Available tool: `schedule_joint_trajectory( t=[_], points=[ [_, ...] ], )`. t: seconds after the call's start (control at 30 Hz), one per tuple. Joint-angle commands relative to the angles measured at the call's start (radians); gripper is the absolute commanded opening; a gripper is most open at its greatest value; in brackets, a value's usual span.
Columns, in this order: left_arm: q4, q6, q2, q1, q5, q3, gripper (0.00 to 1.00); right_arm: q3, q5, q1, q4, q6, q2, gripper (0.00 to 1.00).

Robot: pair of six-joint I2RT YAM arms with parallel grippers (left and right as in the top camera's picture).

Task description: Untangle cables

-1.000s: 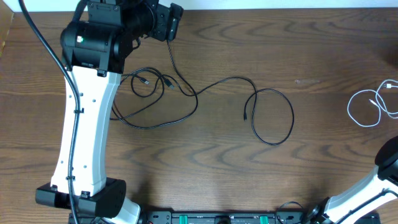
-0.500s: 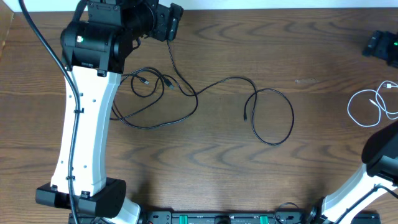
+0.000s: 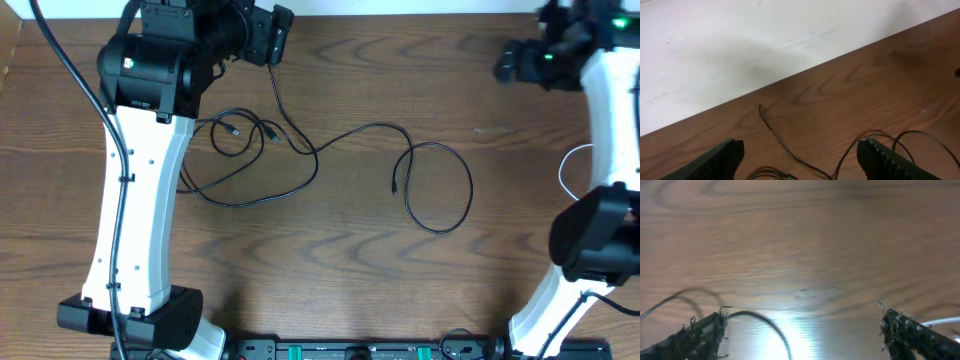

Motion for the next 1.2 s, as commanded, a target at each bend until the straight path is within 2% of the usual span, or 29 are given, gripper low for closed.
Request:
schedule_joint_trajectory(
  t=[0.0,0.13,0.33,0.73,0.87,1.17],
  points=[
    [0.001,0.006,-0.021,-0.003,-0.013,0.000,0.77,0.019,-0.023,0.092,-0.006,-0.016,-0.027,0.99],
    [0.001,0.006,-0.021,-0.003,-0.013,0.000,0.77,0.018,-0.026,0.193,-0.005,-0.016,-0.022,0.99],
    [0.000,0.006,-0.021,-0.003,-0.013,0.000,0.77,0.018,-0.020,0.317,-0.007,-0.093,0.024,0.99],
    [0.000,0.006,-0.021,-0.003,-0.013,0.000,0.77,0.018,-0.022,0.407,-0.024,-0.121,0.203,0.98],
    [0.000,0.006,-0.019,-0.003,-0.013,0.000,0.77,0.018,-0.040,0.443,-0.021,-0.126,0.230,0.99],
    [0.001,0.026,-0.007,-0.001,-0.014,-0.001,0.77,0.018,-0.088,0.565,-0.031,-0.233,0.237,0.99]
  ],
)
